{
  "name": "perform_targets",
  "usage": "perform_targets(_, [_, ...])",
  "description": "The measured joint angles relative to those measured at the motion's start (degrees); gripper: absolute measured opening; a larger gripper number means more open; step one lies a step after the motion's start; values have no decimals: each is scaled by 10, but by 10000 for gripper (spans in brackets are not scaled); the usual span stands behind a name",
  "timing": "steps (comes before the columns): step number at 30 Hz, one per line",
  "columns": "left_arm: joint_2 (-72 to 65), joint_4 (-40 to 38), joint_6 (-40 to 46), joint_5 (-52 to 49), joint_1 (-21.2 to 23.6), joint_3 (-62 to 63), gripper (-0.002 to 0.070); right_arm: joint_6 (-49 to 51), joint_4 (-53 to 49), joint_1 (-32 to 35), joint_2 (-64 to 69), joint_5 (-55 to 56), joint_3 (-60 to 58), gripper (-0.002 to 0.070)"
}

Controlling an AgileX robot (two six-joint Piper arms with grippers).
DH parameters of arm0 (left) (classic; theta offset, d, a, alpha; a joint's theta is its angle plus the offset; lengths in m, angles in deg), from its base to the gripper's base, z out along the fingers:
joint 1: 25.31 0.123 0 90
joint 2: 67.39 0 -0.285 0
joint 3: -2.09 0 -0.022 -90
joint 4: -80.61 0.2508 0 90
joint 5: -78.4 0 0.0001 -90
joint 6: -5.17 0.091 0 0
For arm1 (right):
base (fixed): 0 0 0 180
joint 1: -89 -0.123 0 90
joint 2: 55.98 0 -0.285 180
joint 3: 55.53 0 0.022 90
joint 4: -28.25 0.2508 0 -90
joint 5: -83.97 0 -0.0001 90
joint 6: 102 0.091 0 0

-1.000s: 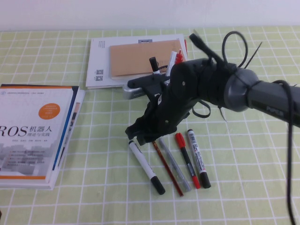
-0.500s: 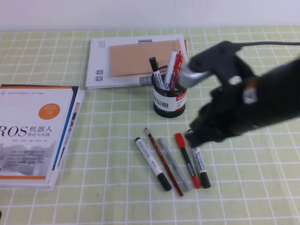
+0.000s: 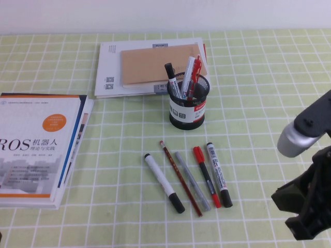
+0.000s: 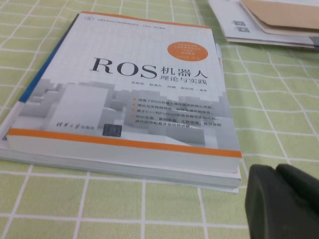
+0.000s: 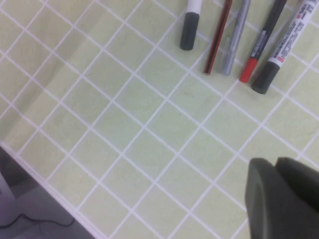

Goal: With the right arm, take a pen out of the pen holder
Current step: 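Take a marker out of the pen holder and lay it on the table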

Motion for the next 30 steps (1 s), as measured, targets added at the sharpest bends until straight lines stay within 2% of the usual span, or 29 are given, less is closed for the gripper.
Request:
perform_targets(5, [0, 0, 0, 0, 0, 0, -8, 0, -2, 0, -5, 6, -11, -12])
perform_targets(8, [0, 0, 0, 0, 0, 0, -8, 0, -12, 16, -25, 46, -48, -12])
perform_targets(10, [0, 0, 0, 0, 0, 0, -8, -1, -5, 48, -66, 101, -92, -12])
perform_targets(15, [0, 0, 0, 0, 0, 0, -8, -2, 46, 192, -213, 246, -252, -12])
perform_targets(21, [0, 0, 0, 0, 0, 0, -8, -28, 52, 321, -368, 349, -415, -12])
perform_targets(24, [0, 0, 0, 0, 0, 0, -8, -60, 55, 360, -441, 358, -467, -12])
perform_targets(30, [0, 0, 0, 0, 0, 0, -8, -91, 56, 394, -558, 409, -533, -12])
